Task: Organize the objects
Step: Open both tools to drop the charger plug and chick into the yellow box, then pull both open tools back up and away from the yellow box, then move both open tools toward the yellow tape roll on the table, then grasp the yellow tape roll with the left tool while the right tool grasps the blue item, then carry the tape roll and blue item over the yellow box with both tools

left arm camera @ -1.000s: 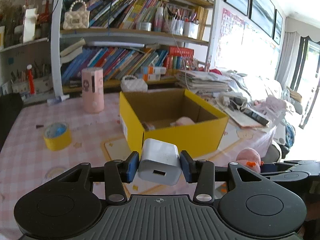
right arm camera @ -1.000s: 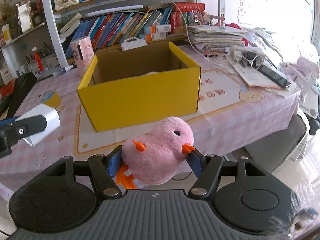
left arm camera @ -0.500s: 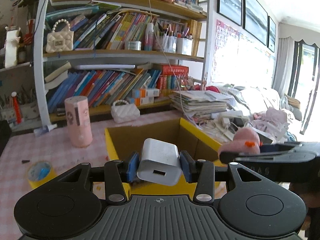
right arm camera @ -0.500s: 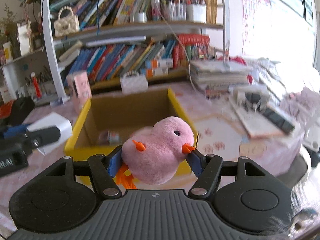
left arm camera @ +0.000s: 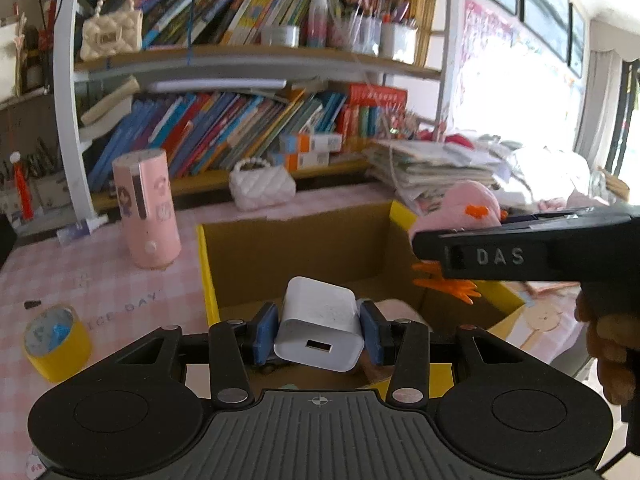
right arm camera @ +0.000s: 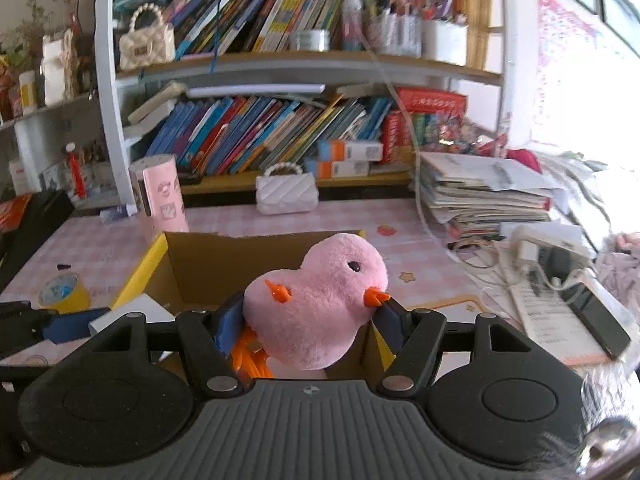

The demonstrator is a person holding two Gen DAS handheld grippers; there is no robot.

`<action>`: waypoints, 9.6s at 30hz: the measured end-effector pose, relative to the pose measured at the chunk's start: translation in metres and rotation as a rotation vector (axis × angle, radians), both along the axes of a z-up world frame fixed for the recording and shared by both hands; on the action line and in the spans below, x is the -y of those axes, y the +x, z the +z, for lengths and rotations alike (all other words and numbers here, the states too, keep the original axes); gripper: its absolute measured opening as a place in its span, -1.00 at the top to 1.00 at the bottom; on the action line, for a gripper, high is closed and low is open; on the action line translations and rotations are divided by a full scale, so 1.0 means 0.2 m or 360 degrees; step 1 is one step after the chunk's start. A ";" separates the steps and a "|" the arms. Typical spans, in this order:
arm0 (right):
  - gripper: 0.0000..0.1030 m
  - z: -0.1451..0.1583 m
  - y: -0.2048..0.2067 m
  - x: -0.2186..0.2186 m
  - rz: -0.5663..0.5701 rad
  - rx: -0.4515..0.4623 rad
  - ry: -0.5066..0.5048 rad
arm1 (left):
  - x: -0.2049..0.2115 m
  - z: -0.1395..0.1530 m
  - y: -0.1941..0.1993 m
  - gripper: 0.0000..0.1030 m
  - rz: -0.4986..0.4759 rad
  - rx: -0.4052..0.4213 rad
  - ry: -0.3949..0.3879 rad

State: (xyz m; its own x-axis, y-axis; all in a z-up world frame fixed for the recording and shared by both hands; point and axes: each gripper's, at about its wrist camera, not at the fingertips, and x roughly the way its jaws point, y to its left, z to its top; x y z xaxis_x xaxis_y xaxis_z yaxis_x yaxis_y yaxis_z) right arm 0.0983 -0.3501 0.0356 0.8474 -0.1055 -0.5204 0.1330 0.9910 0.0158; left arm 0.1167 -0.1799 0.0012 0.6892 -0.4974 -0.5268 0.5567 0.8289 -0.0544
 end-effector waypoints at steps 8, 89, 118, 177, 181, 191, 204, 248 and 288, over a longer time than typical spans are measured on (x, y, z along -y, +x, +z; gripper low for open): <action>-0.26 -0.10 0.26 0.03 0.0176 -0.0140 0.0023 | 0.07 -0.08 0.07 0.17 0.0048 -0.0095 0.0114; -0.52 -0.25 -0.53 -0.44 -0.0153 -0.0299 0.0036 | -0.57 -0.09 -0.46 -0.75 0.0198 -0.0066 0.0149; -0.52 -0.33 -0.71 -0.95 0.0124 -0.0410 0.0067 | -0.99 -0.14 -0.68 -0.76 0.0348 -0.0158 0.0219; -0.52 -0.31 0.17 -1.19 0.0548 -0.0393 0.0032 | -1.17 -0.13 -0.01 -0.76 0.0735 -0.0183 0.0220; -0.50 -0.31 0.25 -1.18 0.0564 -0.0395 0.0044 | -1.15 -0.13 0.05 -0.76 0.0747 -0.0192 0.0229; -0.50 -0.32 0.42 -1.17 0.0596 -0.0393 0.0053 | -1.14 -0.15 0.20 -0.76 0.0787 -0.0211 0.0214; -0.48 -0.29 0.68 -1.15 0.0561 -0.0344 0.0122 | -1.10 -0.17 0.42 -0.72 0.0793 -0.0193 0.0182; -0.48 -0.26 0.98 -1.13 0.0498 -0.0283 0.0162 | -1.23 -0.17 0.62 -0.68 0.0896 -0.0183 0.0037; 0.48 -0.20 0.73 -1.42 0.0761 -0.0201 0.0102 | -1.45 -0.02 0.11 -0.68 0.1009 -0.0107 -0.0027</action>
